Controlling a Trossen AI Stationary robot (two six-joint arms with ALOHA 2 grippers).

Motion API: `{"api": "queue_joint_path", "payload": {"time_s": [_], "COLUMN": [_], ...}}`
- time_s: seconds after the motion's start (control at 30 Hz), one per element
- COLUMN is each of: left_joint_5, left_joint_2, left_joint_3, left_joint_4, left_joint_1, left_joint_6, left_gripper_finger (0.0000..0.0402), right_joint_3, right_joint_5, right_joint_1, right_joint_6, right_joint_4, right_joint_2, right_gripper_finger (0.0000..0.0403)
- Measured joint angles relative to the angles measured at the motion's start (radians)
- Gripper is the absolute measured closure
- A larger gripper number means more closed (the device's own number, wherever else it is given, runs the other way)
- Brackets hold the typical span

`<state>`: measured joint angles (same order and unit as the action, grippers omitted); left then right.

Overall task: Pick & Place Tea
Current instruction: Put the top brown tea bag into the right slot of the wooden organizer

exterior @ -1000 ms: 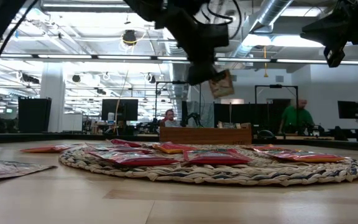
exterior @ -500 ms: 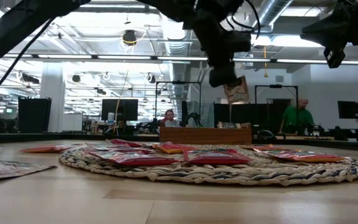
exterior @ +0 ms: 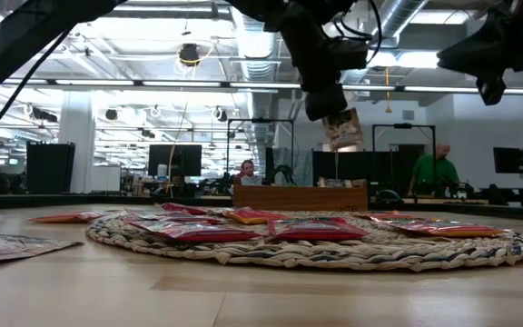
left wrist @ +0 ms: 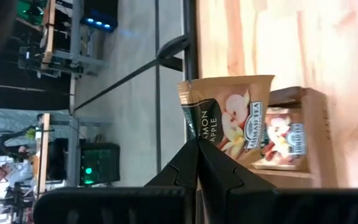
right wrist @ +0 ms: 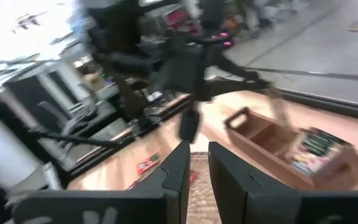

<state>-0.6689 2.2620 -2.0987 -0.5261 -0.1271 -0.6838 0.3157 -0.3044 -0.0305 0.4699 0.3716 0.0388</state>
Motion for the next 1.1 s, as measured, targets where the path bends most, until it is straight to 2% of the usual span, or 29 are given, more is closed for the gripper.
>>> {"api": "queue_joint_path", "payload": {"time_s": [0.17,0.37,0.5,0.63,0.87,1.1], "left_joint_5": [0.002,-0.002,-0.004,-0.005,-0.002,-0.004], "left_joint_2": [0.000,0.000,0.000,0.000,-0.010,-0.026], "left_joint_3": [0.000,0.000,0.000,0.000,0.001,-0.006], "left_joint_4": [-0.018,-0.022,-0.022,-0.022,-0.030,-0.046], "left_joint_1": [0.012,0.012,0.021,0.030,0.041,0.044], "left_joint_6": [0.001,0.001,0.001,0.000,-0.003,0.001], "left_gripper_finger": [0.0401,0.0401,0.0401,0.0401,0.0401,0.0401], "right_joint_3": [0.000,-0.001,0.000,0.000,0.000,0.001], "right_joint_5": [-0.026,-0.008,0.000,0.025,0.114,0.226], "right_joint_1": [0.008,0.057,0.105,0.167,0.296,0.402], "right_joint_6": [0.002,-0.029,-0.059,-0.083,-0.164,-0.185], "right_joint_4": [0.007,-0.085,-0.139,-0.161,-0.259,-0.409], "right_joint_2": [0.096,0.225,0.289,0.337,0.447,0.599], "right_gripper_finger": [0.0351,0.0343,0.0312,0.0261,0.0183,0.0164]}}
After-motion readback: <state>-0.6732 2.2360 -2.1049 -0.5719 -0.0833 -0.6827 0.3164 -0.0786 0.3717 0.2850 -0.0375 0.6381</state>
